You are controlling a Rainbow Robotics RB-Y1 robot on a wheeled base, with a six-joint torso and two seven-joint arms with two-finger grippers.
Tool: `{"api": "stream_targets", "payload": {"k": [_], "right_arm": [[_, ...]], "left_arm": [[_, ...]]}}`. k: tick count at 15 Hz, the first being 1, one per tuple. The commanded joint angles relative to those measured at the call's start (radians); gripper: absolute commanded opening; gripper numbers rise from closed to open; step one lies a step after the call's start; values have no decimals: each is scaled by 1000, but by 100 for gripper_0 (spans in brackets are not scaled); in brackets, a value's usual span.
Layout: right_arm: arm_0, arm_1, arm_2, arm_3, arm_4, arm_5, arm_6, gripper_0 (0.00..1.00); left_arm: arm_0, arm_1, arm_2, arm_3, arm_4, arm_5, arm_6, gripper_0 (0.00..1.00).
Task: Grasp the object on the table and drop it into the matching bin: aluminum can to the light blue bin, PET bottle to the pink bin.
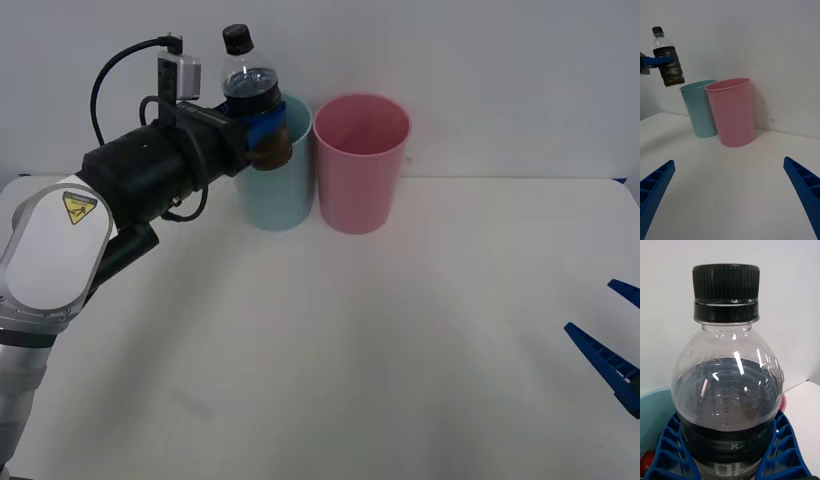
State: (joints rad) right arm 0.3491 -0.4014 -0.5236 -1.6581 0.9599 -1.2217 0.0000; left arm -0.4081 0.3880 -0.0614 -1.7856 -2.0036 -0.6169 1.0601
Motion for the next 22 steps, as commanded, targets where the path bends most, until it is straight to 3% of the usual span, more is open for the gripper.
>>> {"api": "stream_targets", "payload": {"k": [1, 9, 15, 18, 22], "right_arm": [[0, 0, 0, 0, 0, 0, 0, 100], [0, 0, 0, 0, 0, 0, 0, 100], [0, 0, 0, 0, 0, 0, 0, 100], [0, 0, 0, 0, 0, 0, 0, 100], [0, 0, 0, 0, 0, 0, 0, 100]], "left_arm": [[2, -1, 6, 0, 0, 0, -3, 1], [-9, -1, 11, -1, 0, 0, 0, 0], [-57, -41, -12, 5, -26, 9, 18, 0], [-106, -46, -66, 52, -32, 62, 31, 1], [-204, -66, -161, 190, -38, 223, 17, 1]]}}
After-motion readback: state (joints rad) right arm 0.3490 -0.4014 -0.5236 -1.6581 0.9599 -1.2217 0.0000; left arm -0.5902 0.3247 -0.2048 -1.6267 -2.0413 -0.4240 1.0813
